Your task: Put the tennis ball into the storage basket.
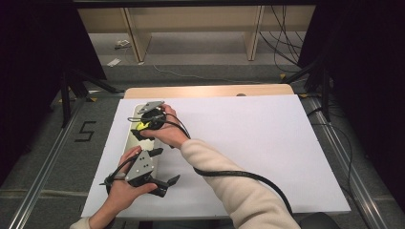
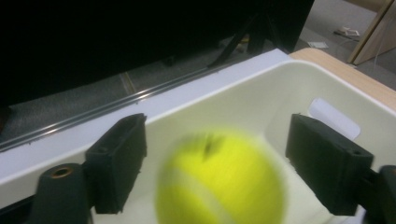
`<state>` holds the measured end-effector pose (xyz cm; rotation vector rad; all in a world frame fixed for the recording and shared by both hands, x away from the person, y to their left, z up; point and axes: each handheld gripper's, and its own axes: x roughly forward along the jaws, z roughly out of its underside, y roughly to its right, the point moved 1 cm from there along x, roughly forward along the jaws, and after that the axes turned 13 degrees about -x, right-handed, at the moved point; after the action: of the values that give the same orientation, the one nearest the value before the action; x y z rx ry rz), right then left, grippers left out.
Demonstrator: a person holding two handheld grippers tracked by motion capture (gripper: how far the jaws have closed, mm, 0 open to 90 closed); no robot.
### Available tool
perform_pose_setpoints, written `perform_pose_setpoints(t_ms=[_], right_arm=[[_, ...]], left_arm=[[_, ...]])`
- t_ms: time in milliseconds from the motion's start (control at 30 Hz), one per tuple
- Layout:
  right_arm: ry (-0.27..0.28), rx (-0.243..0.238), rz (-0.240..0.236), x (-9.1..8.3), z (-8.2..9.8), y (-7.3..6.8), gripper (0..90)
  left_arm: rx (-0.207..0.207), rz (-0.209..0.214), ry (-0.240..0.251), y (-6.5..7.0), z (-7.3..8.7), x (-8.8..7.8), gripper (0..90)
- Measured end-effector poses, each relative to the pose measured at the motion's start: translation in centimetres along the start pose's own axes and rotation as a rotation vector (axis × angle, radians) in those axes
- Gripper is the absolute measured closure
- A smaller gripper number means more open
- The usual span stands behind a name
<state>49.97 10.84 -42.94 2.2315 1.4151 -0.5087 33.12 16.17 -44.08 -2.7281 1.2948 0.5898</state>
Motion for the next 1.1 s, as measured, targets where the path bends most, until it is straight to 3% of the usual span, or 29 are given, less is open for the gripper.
perform_pose_setpoints(t_ms=[567,1100], right_arm=[[0.028,0.014,0.032,-1.7,0.0,1.2,14.3],[0.056,0.033,0.087,-5.9,1.2,3.0,14.6]], left_arm=[[0.0,-0.002,0.0,0.0,0.0,0.0,0.0],[-0.002,0.0,0.0,0.0,0.0,0.0,0.0]])
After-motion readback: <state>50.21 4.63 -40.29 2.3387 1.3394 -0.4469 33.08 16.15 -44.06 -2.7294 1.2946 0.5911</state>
